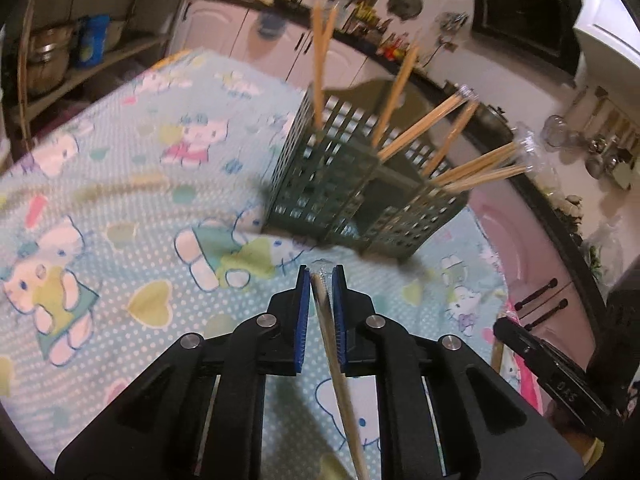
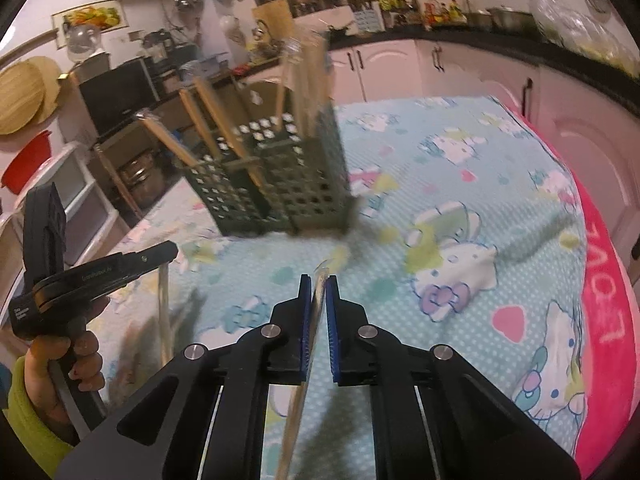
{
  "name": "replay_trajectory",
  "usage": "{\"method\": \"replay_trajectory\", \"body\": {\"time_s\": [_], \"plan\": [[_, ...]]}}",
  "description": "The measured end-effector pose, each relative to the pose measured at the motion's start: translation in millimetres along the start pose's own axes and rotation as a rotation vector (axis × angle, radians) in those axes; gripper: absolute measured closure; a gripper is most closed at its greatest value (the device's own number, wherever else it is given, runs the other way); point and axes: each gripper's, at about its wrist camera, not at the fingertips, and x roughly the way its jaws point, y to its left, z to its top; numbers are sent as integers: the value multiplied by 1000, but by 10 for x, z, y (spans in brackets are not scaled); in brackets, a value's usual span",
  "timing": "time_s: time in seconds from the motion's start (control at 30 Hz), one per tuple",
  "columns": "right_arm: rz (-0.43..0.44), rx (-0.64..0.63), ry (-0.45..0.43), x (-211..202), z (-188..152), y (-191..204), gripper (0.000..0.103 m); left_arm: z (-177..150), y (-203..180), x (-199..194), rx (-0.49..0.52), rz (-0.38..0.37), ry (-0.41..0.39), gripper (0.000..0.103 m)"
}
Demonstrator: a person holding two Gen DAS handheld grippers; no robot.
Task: Organize utensils
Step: 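Lift both held chopsticks and carry them above the green caddy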
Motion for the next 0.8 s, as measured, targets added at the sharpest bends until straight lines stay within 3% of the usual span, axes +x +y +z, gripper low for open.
{"method": "replay_trajectory", "body": {"time_s": [0.8], "plan": [[92,-85,-116,-327,315,570,98,246,-170,-614,45,-97,-133,101]]}}
